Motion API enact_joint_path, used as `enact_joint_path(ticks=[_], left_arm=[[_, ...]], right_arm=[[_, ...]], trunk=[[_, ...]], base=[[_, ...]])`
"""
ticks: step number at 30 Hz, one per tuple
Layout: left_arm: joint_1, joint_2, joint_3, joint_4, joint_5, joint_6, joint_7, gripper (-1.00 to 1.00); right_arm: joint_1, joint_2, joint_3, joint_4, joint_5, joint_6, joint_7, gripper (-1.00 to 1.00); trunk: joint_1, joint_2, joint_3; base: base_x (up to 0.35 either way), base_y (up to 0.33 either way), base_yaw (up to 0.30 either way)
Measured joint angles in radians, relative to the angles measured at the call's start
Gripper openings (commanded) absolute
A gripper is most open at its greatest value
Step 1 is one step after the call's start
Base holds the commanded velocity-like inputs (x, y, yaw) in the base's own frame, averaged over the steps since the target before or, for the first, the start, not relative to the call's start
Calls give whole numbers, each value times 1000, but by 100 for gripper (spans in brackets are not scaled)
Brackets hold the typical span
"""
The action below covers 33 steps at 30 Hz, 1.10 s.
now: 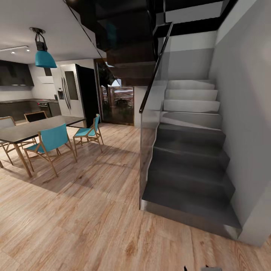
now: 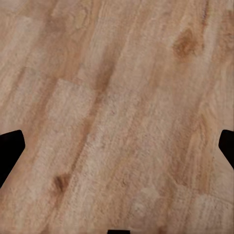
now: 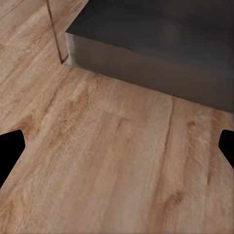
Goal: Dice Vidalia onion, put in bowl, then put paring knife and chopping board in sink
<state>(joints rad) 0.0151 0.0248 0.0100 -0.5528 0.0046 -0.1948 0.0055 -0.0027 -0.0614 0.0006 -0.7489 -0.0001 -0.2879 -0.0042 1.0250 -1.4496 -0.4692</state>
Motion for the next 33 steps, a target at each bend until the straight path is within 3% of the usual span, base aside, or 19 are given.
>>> enact_joint_path(ticks=[7,19,33], left_arm=[[0,4,-1,3,3,-12,-1,100],[0,4,0,3,4,-11,-1,100],[0,4,1,3,4,-11,-1,100]], right_arm=[[0,0,-3,19,-1,-12,-1,100],[0,0,-5,31,-1,-12,-8,100],[0,2,-4,52,-1,-12,-8,100]], trunk=[[0,0,0],[0,0,0],[0,0,0]], base=[[0,0,28],[9,12,246],[139,241,265]])
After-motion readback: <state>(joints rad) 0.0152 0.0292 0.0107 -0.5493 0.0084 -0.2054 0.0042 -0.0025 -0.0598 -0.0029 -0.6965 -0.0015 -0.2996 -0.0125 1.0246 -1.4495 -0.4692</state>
